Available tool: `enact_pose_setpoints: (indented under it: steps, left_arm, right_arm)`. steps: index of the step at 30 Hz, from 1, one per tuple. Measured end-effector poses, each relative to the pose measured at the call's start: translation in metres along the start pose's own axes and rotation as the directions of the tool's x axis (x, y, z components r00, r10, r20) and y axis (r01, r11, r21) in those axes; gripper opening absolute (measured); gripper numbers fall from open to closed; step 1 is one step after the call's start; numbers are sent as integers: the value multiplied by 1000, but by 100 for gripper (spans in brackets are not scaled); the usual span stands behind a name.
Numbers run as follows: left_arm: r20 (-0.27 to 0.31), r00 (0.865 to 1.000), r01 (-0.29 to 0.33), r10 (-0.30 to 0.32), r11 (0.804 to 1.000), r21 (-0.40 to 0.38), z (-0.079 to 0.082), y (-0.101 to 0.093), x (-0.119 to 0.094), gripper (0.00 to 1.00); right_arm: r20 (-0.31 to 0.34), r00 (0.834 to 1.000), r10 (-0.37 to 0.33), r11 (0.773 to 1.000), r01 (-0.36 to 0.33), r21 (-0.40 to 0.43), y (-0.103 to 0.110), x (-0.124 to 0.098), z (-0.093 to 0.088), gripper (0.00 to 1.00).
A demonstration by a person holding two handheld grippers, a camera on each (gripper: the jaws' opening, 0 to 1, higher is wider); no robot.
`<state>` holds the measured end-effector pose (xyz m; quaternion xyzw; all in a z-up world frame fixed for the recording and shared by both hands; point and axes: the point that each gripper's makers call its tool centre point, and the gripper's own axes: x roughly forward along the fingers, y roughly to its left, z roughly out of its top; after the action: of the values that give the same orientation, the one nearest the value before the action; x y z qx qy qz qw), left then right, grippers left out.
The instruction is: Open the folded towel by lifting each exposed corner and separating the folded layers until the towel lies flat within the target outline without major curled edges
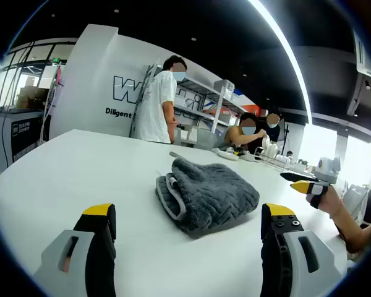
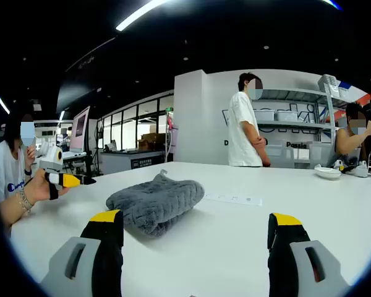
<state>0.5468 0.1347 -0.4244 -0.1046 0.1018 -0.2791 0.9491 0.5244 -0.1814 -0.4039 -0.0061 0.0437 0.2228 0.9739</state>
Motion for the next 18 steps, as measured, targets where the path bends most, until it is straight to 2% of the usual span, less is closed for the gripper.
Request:
enact_pose_setpoints:
  steps: [11,18]
  left_arm:
    - [-3,1000,-1,1,1000,-2,6,15,4,96]
    - [4,1000,0,0,1000,-7,6,12,3,96]
  right_arm:
    - [-4,1000,0,1000,0,-4,0,-1,0,100]
    - [-4,1000,3,1000,-3,-5,1,-1,0,100]
